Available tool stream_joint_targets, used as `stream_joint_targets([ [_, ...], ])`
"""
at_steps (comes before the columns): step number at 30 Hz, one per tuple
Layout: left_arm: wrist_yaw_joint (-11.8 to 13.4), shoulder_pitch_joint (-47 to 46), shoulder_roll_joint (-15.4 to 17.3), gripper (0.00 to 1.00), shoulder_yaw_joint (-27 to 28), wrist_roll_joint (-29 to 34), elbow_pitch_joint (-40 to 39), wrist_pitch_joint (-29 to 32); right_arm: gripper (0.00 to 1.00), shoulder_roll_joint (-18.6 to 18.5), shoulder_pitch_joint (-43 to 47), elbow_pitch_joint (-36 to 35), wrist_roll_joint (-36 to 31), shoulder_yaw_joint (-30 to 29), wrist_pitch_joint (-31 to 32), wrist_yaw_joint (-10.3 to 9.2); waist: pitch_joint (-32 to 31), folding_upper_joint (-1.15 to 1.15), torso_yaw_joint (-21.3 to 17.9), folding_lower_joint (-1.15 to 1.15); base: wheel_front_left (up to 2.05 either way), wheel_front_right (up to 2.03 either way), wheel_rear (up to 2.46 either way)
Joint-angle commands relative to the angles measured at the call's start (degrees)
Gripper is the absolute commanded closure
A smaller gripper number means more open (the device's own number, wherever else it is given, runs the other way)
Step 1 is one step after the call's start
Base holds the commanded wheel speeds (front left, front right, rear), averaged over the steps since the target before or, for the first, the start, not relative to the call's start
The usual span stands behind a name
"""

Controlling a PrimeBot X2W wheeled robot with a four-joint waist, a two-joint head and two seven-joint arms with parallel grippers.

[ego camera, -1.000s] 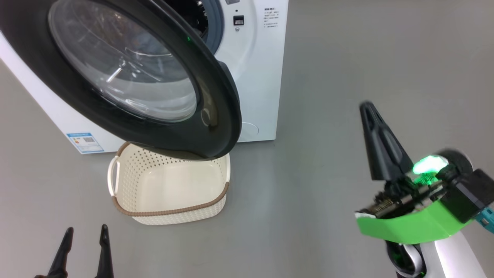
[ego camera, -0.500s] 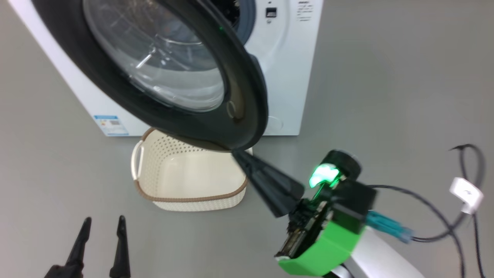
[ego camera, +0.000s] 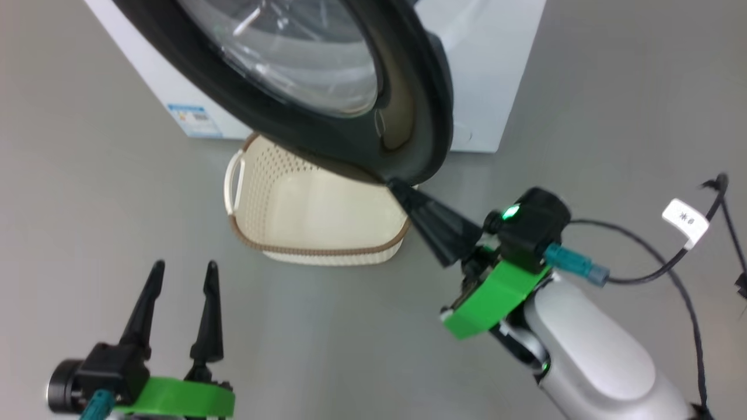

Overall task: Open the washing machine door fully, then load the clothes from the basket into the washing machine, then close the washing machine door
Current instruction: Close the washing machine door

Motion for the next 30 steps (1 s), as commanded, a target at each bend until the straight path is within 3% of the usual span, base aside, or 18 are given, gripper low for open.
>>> stream_joint_targets([
  [1, 0.6, -2.6, 0.6, 0.0, 1.3, -0.7, -1.7, -0.4, 1.0, 0.9, -1.6, -0.3, -0.5, -0.2, -0.4, 0.09, 4.3, 0.0, 2.4, 0.0, 0.0, 0.0, 0.0],
  [11, 0.4, -8.3, 0.6, 0.0, -0.6, -2.5, -0.9, -0.4, 1.0, 0.2, -8.4, 3.6, -2.0, -5.6, -0.5, 0.09, 10.1, 0.0, 4.3, 0.0, 0.0, 0.0, 0.0],
  [23, -0.1, -12.7, 0.6, 0.0, -1.2, -4.9, -0.9, -0.4, 1.0, -0.1, -17.7, 6.5, -5.1, -16.7, -0.5, 0.09, 15.5, 0.0, 5.4, 0.0, 0.0, 0.0, 0.0],
  [30, -0.3, -14.9, 0.6, 0.0, -3.0, -5.8, -0.7, -0.4, 1.0, -1.6, -25.5, 10.1, -6.1, -17.5, -0.5, 0.09, 19.0, 0.0, 6.1, 0.0, 0.0, 0.0, 0.0],
])
